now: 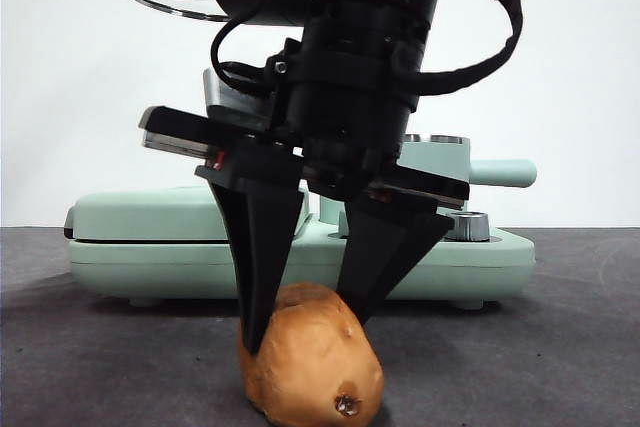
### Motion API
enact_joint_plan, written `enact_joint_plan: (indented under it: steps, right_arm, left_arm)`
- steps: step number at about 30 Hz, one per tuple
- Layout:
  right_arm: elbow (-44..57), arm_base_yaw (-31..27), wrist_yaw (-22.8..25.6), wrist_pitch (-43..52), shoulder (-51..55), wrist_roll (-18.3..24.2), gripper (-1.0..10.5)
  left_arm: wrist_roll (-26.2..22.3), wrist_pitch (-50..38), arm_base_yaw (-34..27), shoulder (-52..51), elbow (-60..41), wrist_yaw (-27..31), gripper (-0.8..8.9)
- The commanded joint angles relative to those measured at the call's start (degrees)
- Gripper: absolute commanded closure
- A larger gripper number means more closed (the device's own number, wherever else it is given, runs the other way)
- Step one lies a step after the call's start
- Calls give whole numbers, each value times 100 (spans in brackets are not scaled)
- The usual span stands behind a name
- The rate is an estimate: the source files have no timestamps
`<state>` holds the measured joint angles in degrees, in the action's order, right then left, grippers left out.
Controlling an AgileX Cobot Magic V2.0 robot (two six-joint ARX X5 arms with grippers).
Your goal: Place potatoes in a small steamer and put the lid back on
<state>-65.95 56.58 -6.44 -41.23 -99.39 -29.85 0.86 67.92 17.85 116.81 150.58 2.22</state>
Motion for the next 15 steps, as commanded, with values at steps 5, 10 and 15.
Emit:
enact_joint_plan:
  steps: [5,10,15]
  right_arm:
    - [-374,-94,-48,-199,-118,66,781]
    - [-1309,-367,-57,-992,-118,564,781]
    - [-2487,-839,61,-1611,-118,1119,780]
  left_arm:
    - [20,-146,11,-28,247,-77,808]
    - [20,-149,11,-28,247,-77,808]
    - [20,-149,11,-28,247,-77,808]
